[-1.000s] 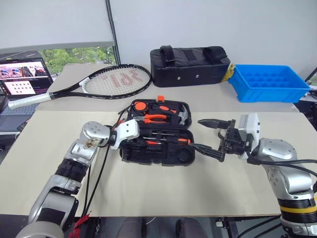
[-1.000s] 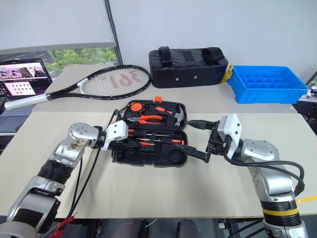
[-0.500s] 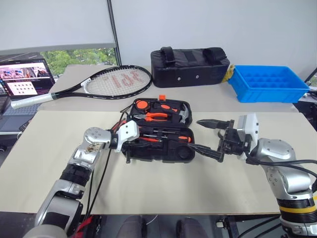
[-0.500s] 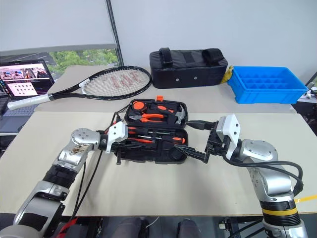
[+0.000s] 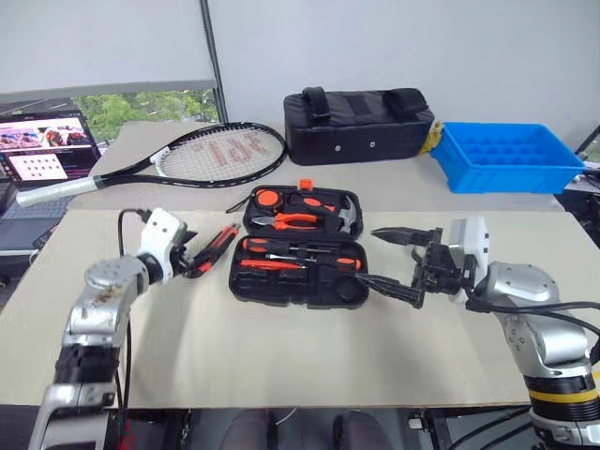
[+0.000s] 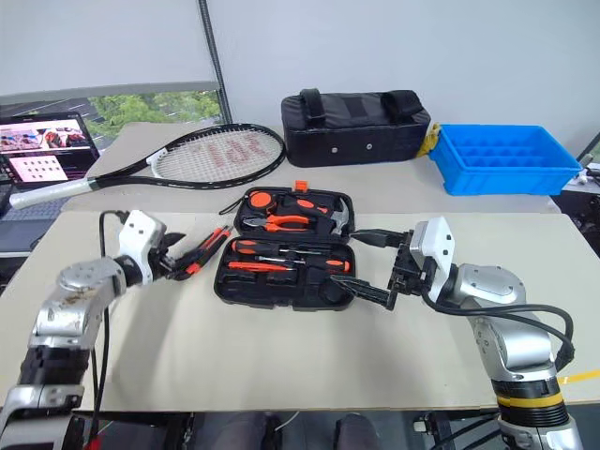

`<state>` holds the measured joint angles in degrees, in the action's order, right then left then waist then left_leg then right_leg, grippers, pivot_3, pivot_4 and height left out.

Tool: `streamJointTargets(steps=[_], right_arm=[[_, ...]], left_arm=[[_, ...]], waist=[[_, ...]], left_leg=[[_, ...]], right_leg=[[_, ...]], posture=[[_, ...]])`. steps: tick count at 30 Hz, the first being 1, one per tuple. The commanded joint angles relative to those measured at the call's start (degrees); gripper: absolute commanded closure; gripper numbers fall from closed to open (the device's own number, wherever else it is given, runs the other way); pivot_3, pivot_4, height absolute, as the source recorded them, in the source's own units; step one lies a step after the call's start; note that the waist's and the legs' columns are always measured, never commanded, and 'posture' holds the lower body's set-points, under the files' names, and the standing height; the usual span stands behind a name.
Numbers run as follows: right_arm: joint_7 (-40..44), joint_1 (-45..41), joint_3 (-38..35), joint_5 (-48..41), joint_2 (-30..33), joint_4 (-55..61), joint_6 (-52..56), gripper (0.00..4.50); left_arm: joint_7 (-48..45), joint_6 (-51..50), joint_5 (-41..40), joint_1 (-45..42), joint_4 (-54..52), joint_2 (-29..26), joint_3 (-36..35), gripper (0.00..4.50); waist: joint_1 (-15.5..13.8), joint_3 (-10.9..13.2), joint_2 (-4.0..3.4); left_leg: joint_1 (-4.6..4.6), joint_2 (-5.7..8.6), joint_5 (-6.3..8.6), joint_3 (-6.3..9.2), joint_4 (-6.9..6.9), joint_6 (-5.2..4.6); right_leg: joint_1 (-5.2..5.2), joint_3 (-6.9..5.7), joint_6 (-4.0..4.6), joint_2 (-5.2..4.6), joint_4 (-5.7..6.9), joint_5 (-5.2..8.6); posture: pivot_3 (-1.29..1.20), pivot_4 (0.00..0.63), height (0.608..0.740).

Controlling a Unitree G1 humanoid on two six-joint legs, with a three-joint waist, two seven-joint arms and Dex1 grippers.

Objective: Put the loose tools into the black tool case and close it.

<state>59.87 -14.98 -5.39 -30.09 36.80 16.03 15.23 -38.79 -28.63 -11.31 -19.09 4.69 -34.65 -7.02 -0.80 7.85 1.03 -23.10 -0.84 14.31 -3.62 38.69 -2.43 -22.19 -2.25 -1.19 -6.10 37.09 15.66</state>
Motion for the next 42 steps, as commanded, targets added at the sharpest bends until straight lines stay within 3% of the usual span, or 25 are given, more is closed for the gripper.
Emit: streamJointTargets(steps=[1, 8, 13, 16, 21, 22, 27, 30, 35, 38, 42], right_arm=[[0.8, -1.7, -0.6, -0.7, 0.4, 0.1, -1.1, 0.0], [1.7, -2.7, -0.4, -0.4, 0.6, -0.9, -1.1, 0.0], [1.6, -2.4, -0.6, -0.4, 0.7, -0.6, -1.1, 0.0], [1.3, -2.0, -0.8, -0.3, 0.7, -0.4, -1.2, 0.0], [0.8, -1.5, -0.9, -0.7, 0.3, 0.2, -1.1, 0.0], [1.1, -1.2, -0.9, -1.0, 0.4, 0.4, -1.0, 0.0], [2.4, -1.2, -1.6, -1.9, 1.1, -0.1, -0.9, 0.0], [2.9, -1.2, -1.5, -2.4, 1.1, -0.4, -0.5, 0.0], [3.4, -1.4, -0.9, -1.7, 0.8, -1.2, -1.1, 0.0], [3.2, -1.1, -1.2, -1.6, 0.6, -0.8, -1.3, 0.0], [2.3, 0.3, -2.1, -1.7, 0.8, 0.6, -1.3, 0.0]], left_arm=[[0.7, -3.4, -1.4, 1.0, -4.8, 1.2, 1.2, 0.07], [3.0, -7.2, 1.5, -0.7, -0.9, 2.8, 4.9, 0.07], [7.0, -8.3, 1.8, -3.7, 3.0, 4.0, 3.3, 0.07], [6.6, -8.5, 1.7, -4.0, 3.8, 3.2, 3.5, 0.75], [4.5, -1.1, 1.4, -4.9, 6.6, 1.9, 2.5, 2.66], [2.1, 2.3, 0.6, -6.0, 6.9, 0.9, 1.8, 2.74], [-10.8, 17.2, -4.4, -13.7, 10.2, -3.1, -1.2, 2.73], [-24.6, 20.4, -8.3, -17.5, 8.9, -4.4, 1.9, 2.73], [-36.3, 36.2, 3.6, -20.7, 12.6, -6.4, 16.1, 2.73], [-40.9, 38.1, 2.6, -21.0, 11.6, -4.9, 19.3, 2.73], [-40.9, 41.7, 8.2, -22.5, 13.5, -4.3, 23.2, 2.73]], waist=[[-0.2, 0.0, 0.0], [0.1, 0.0, -0.01], [0.0, 0.0, -0.01], [0.2, 0.0, -0.02], [0.3, 0.0, -0.02], [0.3, 0.0, -0.02], [0.1, 0.0, 0.04], [-0.2, 0.0, 0.04], [0.0, 0.0, -0.09], [0.4, 0.0, -0.07], [0.3, 0.0, -0.06]], left_leg=[[0.01, 0.01, 0.0, 0.01, 0.0, 0.0], [0.12, 0.0, -0.01, 0.01, -0.02, 0.02], [0.19, 0.0, -0.02, 0.01, 0.01, 0.02], [0.23, 0.0, -0.02, 0.0, 0.01, 0.02], [0.23, -0.01, -0.02, -0.01, -0.01, 0.03], [0.24, -0.01, -0.02, -0.01, -0.01, 0.03], [0.01, -0.01, -0.03, -0.01, -0.02, 0.04], [-0.12, 0.0, -0.03, 0.03, 0.0, 0.06], [-0.06, 0.12, 0.06, -0.13, -0.03, -0.09], [-0.16, 0.02, 0.06, -0.2, -0.03, -0.11], [-0.14, -0.05, 0.06, -0.17, -0.02, -0.11]], right_leg=[[0.01, -0.01, 0.0, -0.02, 0.01, 0.0], [0.06, 0.04, 0.01, 0.0, 0.03, 0.0], [0.16, 0.04, 0.01, -0.03, 0.03, -0.01], [0.16, 0.08, 0.01, -0.03, 0.06, -0.01], [0.13, 0.11, 0.03, -0.03, 0.06, -0.01], [0.13, 0.11, 0.03, -0.06, 0.06, -0.01], [-0.06, 0.05, 0.05, -0.09, 0.02, -0.03], [-0.08, -0.08, 0.04, -0.16, -0.06, -0.03], [0.03, -0.06, -0.05, -0.1, -0.25, -0.07], [-0.06, -0.02, -0.05, 0.14, -0.3, -0.07], [-0.09, 0.03, -0.03, 0.26, -0.27, -0.06]], posture=[[0.0, 0.15, 0.729], [0.0, 0.15, 0.729], [0.0, 0.15, 0.729], [0.0, 0.15, 0.729], [0.0, 0.15, 0.729], [0.0, 0.15, 0.729], [0.0, 0.15, 0.729], [0.0, 0.15, 0.729], [0.0, 0.15, 0.729], [0.0, 0.15, 0.729], [0.0, 0.15, 0.729]])
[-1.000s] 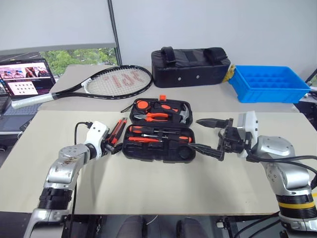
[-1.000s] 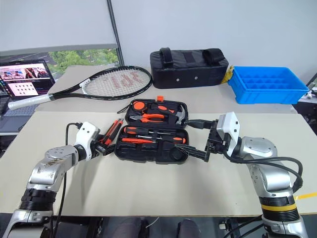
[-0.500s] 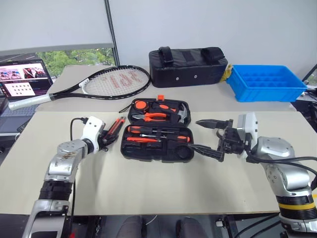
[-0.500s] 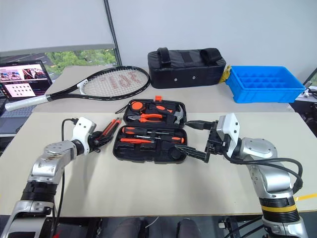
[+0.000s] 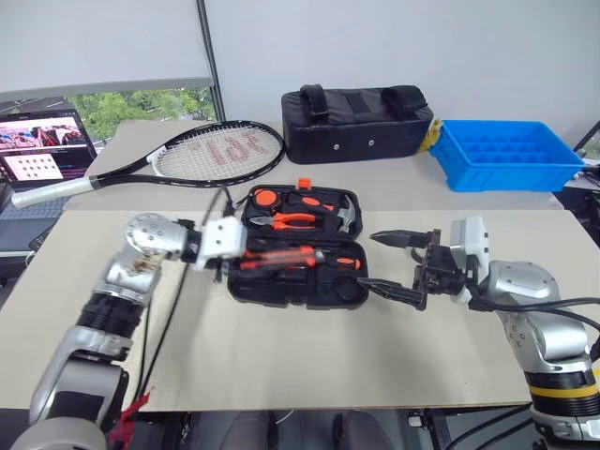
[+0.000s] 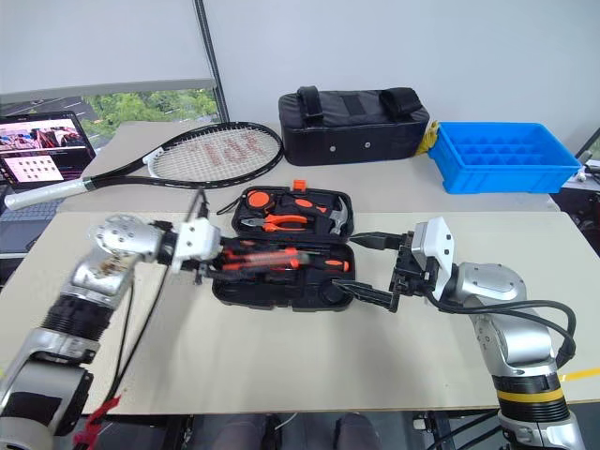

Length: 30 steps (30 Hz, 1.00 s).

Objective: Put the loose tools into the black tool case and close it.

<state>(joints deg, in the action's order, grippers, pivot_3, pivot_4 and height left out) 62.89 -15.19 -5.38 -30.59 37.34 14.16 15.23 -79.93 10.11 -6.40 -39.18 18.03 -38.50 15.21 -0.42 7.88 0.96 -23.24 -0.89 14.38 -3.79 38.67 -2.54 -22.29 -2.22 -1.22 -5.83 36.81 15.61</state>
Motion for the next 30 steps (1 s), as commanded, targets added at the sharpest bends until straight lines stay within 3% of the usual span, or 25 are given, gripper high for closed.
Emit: streamJointTargets(steps=[1, 12, 14, 16, 19, 20, 26, 30], right_arm=[[-1.0, 0.8, -2.4, -1.2, 0.4, 2.9, -1.2, 0.0], [-2.7, 1.8, -2.8, -1.2, 0.4, 4.4, -1.2, 0.0], [-2.6, 1.7, -2.7, -1.1, 0.3, 4.3, -1.1, 0.0], [-2.7, 1.5, -2.6, -1.0, 0.3, 4.2, -1.2, 0.0], [-2.5, 1.6, -2.8, -1.1, 0.6, 4.1, -1.1, 0.0], [-2.4, 1.6, -2.8, -1.1, 0.6, 4.0, -1.1, 0.0], [-2.2, 1.5, -2.8, -1.0, 0.7, 3.7, -1.2, 0.0], [-2.2, 1.0, -2.4, -0.8, 0.5, 3.3, -1.4, 0.0]], left_arm=[[-0.6, 1.3, 3.3, -2.8, 0.0, -0.4, 1.6, 2.73], [-3.9, -2.3, 3.6, -5.9, 4.1, 1.2, 2.8, 2.73], [-4.5, -3.0, 3.3, -5.4, 3.5, 1.5, 3.0, 1.72], [-4.0, -3.0, 3.1, -5.1, 3.3, 2.0, 2.6, 1.03], [-1.9, -4.0, 1.4, -5.5, 2.7, 3.3, 0.5, 0.15], [-1.2, -4.5, 0.7, -5.7, 2.4, 3.6, -0.4, 0.03], [-0.8, -10.5, -6.5, -7.0, 0.0, 5.1, -5.4, 0.03], [-0.8, -11.1, -6.2, -4.7, -1.8, 7.1, -3.9, 1.11]], waist=[[-0.1, 0.0, 0.0], [-0.2, 0.0, 0.0], [-0.2, 0.0, 0.01], [-0.2, 0.0, 0.0], [-0.2, 0.0, 0.0], [-0.2, 0.0, 0.01], [-0.2, 0.0, 0.01], [-0.2, 0.0, 0.01]], left_leg=[[0.0, 0.0, 0.0, 0.0, 0.0, 0.0], [-0.01, 0.0, 0.0, 0.01, 0.08, -0.01], [-0.01, 0.01, 0.0, 0.02, 0.09, -0.01], [-0.02, 0.01, 0.0, 0.02, 0.09, -0.01], [-0.02, 0.01, 0.0, 0.02, 0.09, -0.01], [-0.02, 0.01, 0.0, 0.03, 0.09, -0.01], [-0.02, 0.0, 0.0, 0.05, 0.1, -0.01], [0.0, 0.01, 0.0, 0.05, 0.1, -0.01]], right_leg=[[0.0, 0.01, 0.0, 0.0, 0.0, 0.0], [0.02, 0.01, -0.02, 0.03, 0.03, 0.01], [0.02, 0.01, -0.02, 0.03, 0.03, 0.01], [0.02, 0.01, -0.02, 0.02, 0.02, 0.01], [0.02, 0.02, -0.02, 0.01, 0.02, 0.01], [0.02, 0.02, -0.02, 0.02, 0.02, 0.0], [0.02, 0.02, -0.02, 0.02, 0.04, 0.01], [0.04, 0.02, -0.02, 0.01, 0.04, 0.0]], posture=[[0.0, 0.15, 0.729], [0.0, 0.15, 0.729], [0.0, 0.15, 0.729], [0.0, 0.15, 0.729], [0.0, 0.15, 0.729], [0.0, 0.15, 0.729], [0.0, 0.15, 0.729], [0.0, 0.15, 0.729]])
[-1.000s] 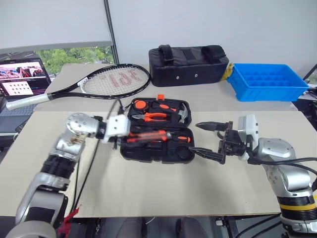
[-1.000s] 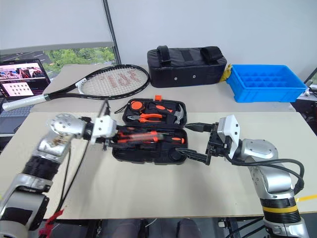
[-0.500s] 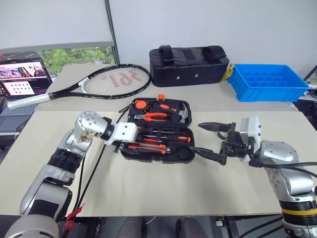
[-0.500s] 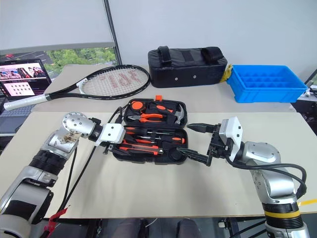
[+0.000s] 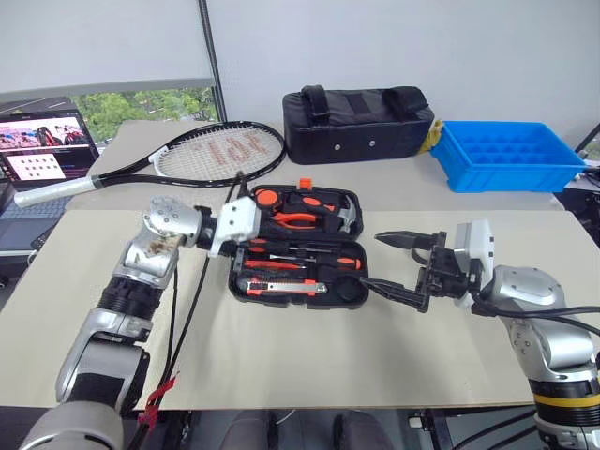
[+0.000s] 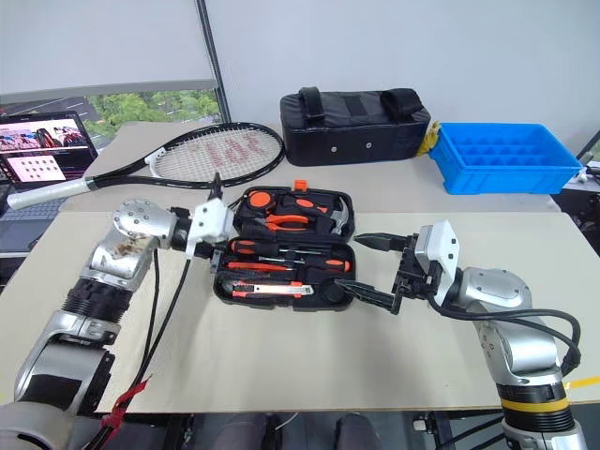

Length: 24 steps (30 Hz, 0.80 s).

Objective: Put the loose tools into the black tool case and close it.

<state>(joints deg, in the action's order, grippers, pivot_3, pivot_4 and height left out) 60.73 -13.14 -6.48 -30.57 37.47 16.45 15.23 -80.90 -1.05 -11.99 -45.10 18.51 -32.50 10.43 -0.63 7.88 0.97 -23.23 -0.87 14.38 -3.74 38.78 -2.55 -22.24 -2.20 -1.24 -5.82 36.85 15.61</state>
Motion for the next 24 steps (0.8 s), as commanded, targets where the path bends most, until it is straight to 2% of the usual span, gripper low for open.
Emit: streamJointTargets(steps=[1, 3, 4, 5, 7, 8, 9, 13, 20, 24], right_arm=[[-0.1, -1.1, -1.2, -0.8, 0.3, 1.0, -1.4, 0.0], [-0.1, -0.9, -1.3, -0.7, 0.5, 1.1, -1.3, 0.0], [-0.1, -0.8, -1.4, -0.6, 0.7, 1.1, -1.2, 0.0], [0.0, -0.5, -1.5, -0.5, 0.9, 1.1, -1.2, 0.0], [0.1, 0.0, -1.6, -0.4, 1.2, 1.2, -1.1, 0.0], [0.2, 0.4, -1.6, -0.2, 1.4, 1.3, -1.2, 0.0], [0.2, 0.7, -1.6, -0.1, 1.6, 1.5, -1.2, 0.0], [-0.1, 1.4, -1.6, -0.3, 1.9, 1.9, -1.2, 0.0], [-0.1, 1.6, -1.5, -0.3, 2.3, 2.1, -1.0, 0.0], [-0.1, 1.7, -1.2, -0.3, 2.3, 2.2, -1.1, 0.0]], left_arm=[[0.1, 0.9, 0.3, 2.1, -2.4, 1.3, 1.7, 1.48], [0.0, 1.8, 1.4, 4.1, -2.5, 2.1, 3.3, 2.13], [0.1, 1.8, 1.7, 4.8, -2.4, 2.5, 3.9, 2.63], [1.1, 2.8, 3.0, 5.4, -1.5, 3.1, 4.7, 2.85], [2.6, 4.5, 5.3, 6.2, 0.2, 3.7, 5.8, 3.77], [4.1, 6.3, 7.3, 6.3, 1.9, 3.9, 6.6, 3.94], [5.1, 7.2, 8.3, 6.3, 3.1, 4.1, 6.8, 4.42], [7.9, 8.5, 9.6, 5.4, 7.2, 5.4, 6.7, 4.42], [5.3, 6.6, 9.4, 6.7, 9.1, 5.5, 8.0, 4.42], [4.2, -0.9, 6.1, 7.0, 12.2, 7.6, 6.7, 4.42]], waist=[[0.0, 0.0, 0.0], [0.1, 0.0, 0.0], [0.1, 0.0, 0.0], [0.1, 0.0, 0.0], [0.0, 0.0, 0.0], [0.0, 0.0, 0.0], [-0.1, 0.0, 0.0], [-0.1, 0.0, 0.0], [-0.2, 0.0, -0.01], [-0.1, 0.0, -0.05]], left_leg=[[0.0, 0.0, 0.0, 0.0, 0.0, 0.0], [0.01, 0.01, 0.0, 0.0, 0.0, 0.0], [0.02, 0.01, 0.0, -0.01, 0.0, 0.0], [0.02, 0.0, 0.0, -0.01, 0.0, 0.0], [0.02, 0.0, 0.0, 0.0, 0.01, 0.0], [0.02, 0.0, 0.0, -0.01, 0.01, 0.0], [0.01, 0.0, 0.0, 0.0, 0.01, 0.0], [0.05, 0.01, 0.0, 0.0, 0.02, 0.0], [0.16, 0.01, -0.03, 0.02, 0.11, 0.02], [0.18, 0.01, -0.03, 0.02, 0.1, 0.02]], right_leg=[[0.0, 0.0, 0.0, 0.0, 0.01, 0.0], [0.01, 0.0, 0.0, 0.0, 0.01, 0.0], [0.0, 0.03, 0.0, 0.01, 0.01, 0.0], [0.0, 0.03, 0.0, 0.01, 0.02, 0.0], [0.0, 0.03, 0.0, 0.01, 0.03, 0.0], [0.0, 0.03, 0.0, 0.01, 0.02, 0.0], [0.0, 0.03, 0.0, 0.01, 0.03, 0.0], [0.04, 0.03, 0.0, -0.03, 0.04, 0.0], [0.13, 0.02, 0.0, -0.05, 0.18, -0.01], [0.12, 0.04, 0.0, -0.02, 0.21, -0.01]], posture=[[0.0, 0.15, 0.729], [0.0, 0.15, 0.729], [0.0, 0.15, 0.729], [0.0, 0.15, 0.729], [0.0, 0.15, 0.729], [0.0, 0.15, 0.729], [0.0, 0.15, 0.729], [0.0, 0.15, 0.729], [0.0, 0.15, 0.729], [0.0, 0.15, 0.729]])
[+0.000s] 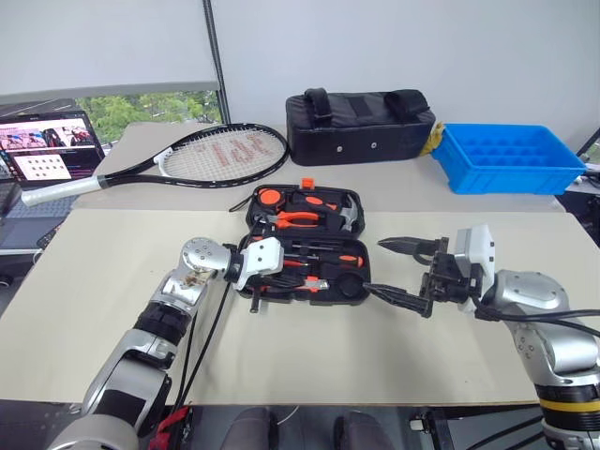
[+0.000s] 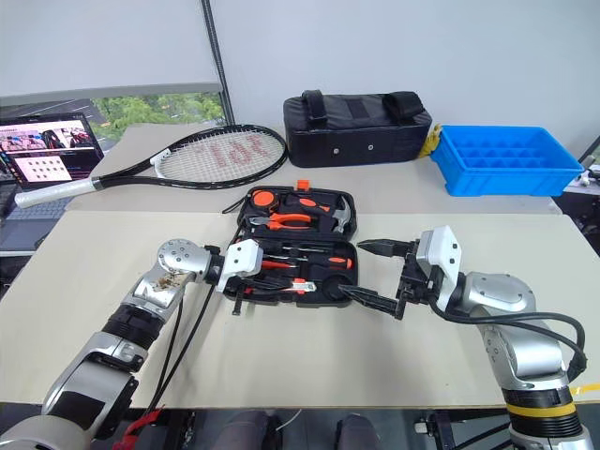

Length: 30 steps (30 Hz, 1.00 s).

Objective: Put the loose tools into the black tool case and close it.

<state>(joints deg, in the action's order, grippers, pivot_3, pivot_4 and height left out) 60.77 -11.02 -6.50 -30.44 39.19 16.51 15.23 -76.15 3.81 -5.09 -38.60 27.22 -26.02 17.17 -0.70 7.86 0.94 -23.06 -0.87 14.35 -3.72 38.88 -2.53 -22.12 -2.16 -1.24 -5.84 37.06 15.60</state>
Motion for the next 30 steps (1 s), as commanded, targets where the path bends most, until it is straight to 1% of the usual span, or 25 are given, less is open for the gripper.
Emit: streamJointTargets(steps=[1, 4, 6, 10, 12, 14, 17, 19, 23, 28, 30], right_arm=[[-0.2, -0.4, -1.0, -0.4, 0.5, 2.2, -1.1, 0.0], [-0.2, -0.6, -0.8, -0.4, 0.4, 2.1, -1.1, 0.0], [-0.1, -0.9, -0.7, -0.5, 0.4, 2.0, -1.1, 0.0], [0.2, -0.9, -1.4, -0.8, 0.9, 1.8, -1.0, 0.0], [0.3, -0.7, -1.5, -0.7, 1.0, 1.6, -1.1, 0.0], [0.5, -0.6, -1.4, -0.7, 1.0, 1.5, -1.2, 0.0], [0.4, -1.1, -1.0, -0.6, 0.8, 1.4, -1.2, 0.0], [0.3, -1.3, -0.9, -0.6, 0.7, 1.4, -1.1, 0.0], [0.5, -1.6, -0.7, -0.5, 0.7, 1.1, -1.3, 0.0], [0.8, -1.5, -1.0, -0.5, 0.9, 1.1, -1.3, 0.0], [0.8, -1.3, -1.2, -0.5, 1.0, 1.1, -1.3, 0.0]], left_arm=[[-1.2, -7.2, -1.4, 0.4, 4.9, 1.8, -0.2, 4.42], [-2.6, -10.9, -2.4, -0.2, 7.9, 2.9, -0.7, 4.42], [-2.2, -7.7, -3.0, -1.0, 10.5, 4.2, -2.4, 4.42], [-3.8, -8.2, -10.7, -1.7, 5.6, 6.6, -9.1, 4.42], [-5.7, -9.0, -13.8, -1.0, 2.3, 6.7, -11.0, 4.42], [-7.2, -8.5, -14.4, -0.3, 0.8, 6.0, -11.2, 4.42], [-3.0, -3.5, -10.0, -1.0, 4.2, 5.3, -10.4, 4.42], [-1.6, -2.4, -8.8, -1.5, 6.0, 5.3, -10.1, 4.42], [3.0, 4.5, 0.2, -2.5, 11.5, 3.9, -5.6, 4.42], [0.2, 9.2, 1.8, -1.8, 13.2, 4.0, -3.4, 4.42], [0.6, 10.3, 2.8, -1.7, 13.6, 4.0, -2.7, 4.42]], waist=[[0.0, -0.1, -0.09], [-0.1, -0.1, -0.15], [-0.1, -0.2, -0.23], [-0.2, -0.2, -0.25], [0.0, -0.1, -0.19], [0.1, -0.1, -0.18], [0.2, -0.1, -0.18], [0.1, -0.1, -0.18], [0.0, -0.1, -0.17], [0.0, -0.1, -0.17], [0.0, -0.1, -0.17]], left_leg=[[0.02, 0.0, 0.0, 0.0, 0.0, 0.0], [0.13, 0.02, 0.0, 0.0, 0.02, 0.0], [0.21, 0.02, 0.0, -0.01, 0.02, 0.0], [0.23, 0.01, -0.01, 0.03, 0.05, 0.01], [0.07, 0.01, -0.01, 0.03, 0.06, 0.01], [-0.14, 0.01, -0.01, 0.03, 0.05, 0.01], [-0.11, 0.01, 0.0, 0.03, 0.0, -0.01], [-0.12, 0.02, 0.0, 0.03, -0.03, -0.02], [-0.16, 0.04, 0.01, 0.02, -0.01, -0.04], [-0.1, 0.02, 0.02, 0.03, -0.03, -0.04], [-0.1, 0.02, 0.02, 0.03, -0.03, -0.04]], right_leg=[[0.02, 0.0, 0.0, 0.0, 0.0, 0.0], [0.13, 0.0, -0.01, -0.02, 0.0, 0.0], [0.22, 0.0, -0.01, -0.01, 0.0, 0.01], [0.29, -0.01, -0.01, -0.02, -0.01, 0.0], [0.12, 0.01, -0.01, -0.02, 0.0, 0.0], [-0.08, 0.01, -0.01, -0.02, -0.01, -0.01], [-0.09, 0.02, 0.0, 0.01, -0.04, 0.0], [-0.1, 0.01, 0.0, 0.02, -0.07, 0.0], [-0.07, -0.01, -0.01, -0.02, -0.17, 0.0], [-0.03, -0.03, -0.01, -0.01, -0.14, -0.01], [-0.03, -0.03, -0.01, -0.02, -0.13, -0.01]], posture=[[0.0, 0.15, 0.729], [0.0, 0.15, 0.729], [0.0, 0.15, 0.729], [0.0, 0.15, 0.729], [0.0, 0.15, 0.729], [0.0, 0.15, 0.729], [0.0, 0.15, 0.729], [0.0, 0.15, 0.729], [0.0, 0.15, 0.729], [0.0, 0.15, 0.729], [0.0, 0.15, 0.729]])
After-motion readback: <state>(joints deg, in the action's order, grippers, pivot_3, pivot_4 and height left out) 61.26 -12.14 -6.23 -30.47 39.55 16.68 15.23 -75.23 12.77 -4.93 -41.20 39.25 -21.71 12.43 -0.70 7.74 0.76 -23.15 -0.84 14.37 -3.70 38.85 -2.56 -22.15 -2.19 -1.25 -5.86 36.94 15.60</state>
